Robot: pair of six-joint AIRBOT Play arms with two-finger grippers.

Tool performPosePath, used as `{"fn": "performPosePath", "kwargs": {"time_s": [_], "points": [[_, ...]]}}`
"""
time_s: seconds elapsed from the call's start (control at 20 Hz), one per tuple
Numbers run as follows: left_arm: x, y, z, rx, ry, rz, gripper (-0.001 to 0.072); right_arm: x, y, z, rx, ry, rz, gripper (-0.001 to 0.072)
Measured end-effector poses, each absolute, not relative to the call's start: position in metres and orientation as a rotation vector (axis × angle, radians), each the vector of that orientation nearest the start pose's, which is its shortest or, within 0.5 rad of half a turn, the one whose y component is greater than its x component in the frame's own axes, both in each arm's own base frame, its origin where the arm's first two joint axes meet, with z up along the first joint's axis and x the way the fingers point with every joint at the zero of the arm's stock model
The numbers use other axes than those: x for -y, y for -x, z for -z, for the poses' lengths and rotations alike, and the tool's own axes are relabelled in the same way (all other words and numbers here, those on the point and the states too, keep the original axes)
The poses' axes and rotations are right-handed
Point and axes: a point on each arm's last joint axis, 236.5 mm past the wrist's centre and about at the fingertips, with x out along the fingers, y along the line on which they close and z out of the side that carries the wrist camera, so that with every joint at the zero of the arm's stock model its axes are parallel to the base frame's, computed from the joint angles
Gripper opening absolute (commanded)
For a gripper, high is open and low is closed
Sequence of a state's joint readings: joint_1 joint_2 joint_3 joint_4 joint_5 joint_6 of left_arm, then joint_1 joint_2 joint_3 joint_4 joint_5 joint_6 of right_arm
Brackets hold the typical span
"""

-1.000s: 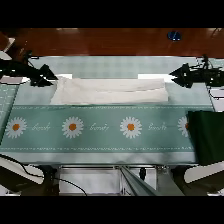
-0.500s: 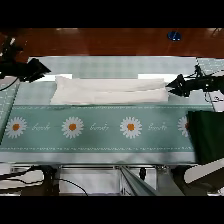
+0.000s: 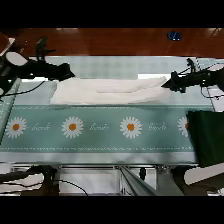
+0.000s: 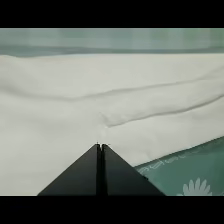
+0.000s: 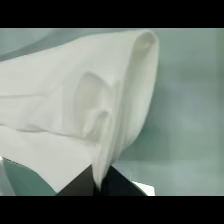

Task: Fold the shirts.

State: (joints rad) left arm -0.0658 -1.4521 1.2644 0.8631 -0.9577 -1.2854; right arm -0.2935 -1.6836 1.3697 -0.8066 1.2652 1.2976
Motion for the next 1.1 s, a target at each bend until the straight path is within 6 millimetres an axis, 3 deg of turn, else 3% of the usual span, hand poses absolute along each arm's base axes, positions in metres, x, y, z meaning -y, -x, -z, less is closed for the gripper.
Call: {"fn": "performPosePath", "kwargs": {"time_s": [0.15, 0.4, 0.55, 0.75, 0.85, 0.95, 1.0, 1.1], "points": [[0.213, -0.436, -0.02, -1.086, 0.312, 0.576, 0.0015, -0.019, -0.413, -0.012, -1.267, -0.581, -0.319, 0.0023], [0.328, -0.405, 0.011, -1.167, 0.224, 0.729, 0.0015, -0.033, -0.335, -0.074, -1.133, -0.465, -0.292, 0.0024], [0.396, -0.37, 0.032, -1.265, 0.182, 0.852, 0.0015, -0.044, -0.294, -0.098, -1.055, -0.445, -0.275, 0.0023], [0.473, -0.307, 0.054, -1.37, 0.158, 0.992, 0.0015, -0.057, -0.266, -0.124, -0.964, -0.446, -0.276, 0.0024], [0.499, -0.269, 0.063, -1.422, 0.129, 1.051, 0.0015, -0.063, -0.261, -0.132, -0.934, -0.462, -0.288, 0.0024], [0.511, -0.241, 0.068, -1.465, 0.101, 1.096, 0.0015, -0.067, -0.26, -0.138, -0.91, -0.475, -0.299, 0.0024], [0.513, -0.241, 0.067, -1.463, 0.098, 1.1, 0.0015, -0.069, -0.261, -0.141, -0.896, -0.484, -0.304, 0.0024], [0.501, -0.262, 0.06, -1.462, 0.114, 1.072, 0.0015, -0.072, -0.26, -0.145, -0.883, -0.496, -0.317, 0.0024]]}}
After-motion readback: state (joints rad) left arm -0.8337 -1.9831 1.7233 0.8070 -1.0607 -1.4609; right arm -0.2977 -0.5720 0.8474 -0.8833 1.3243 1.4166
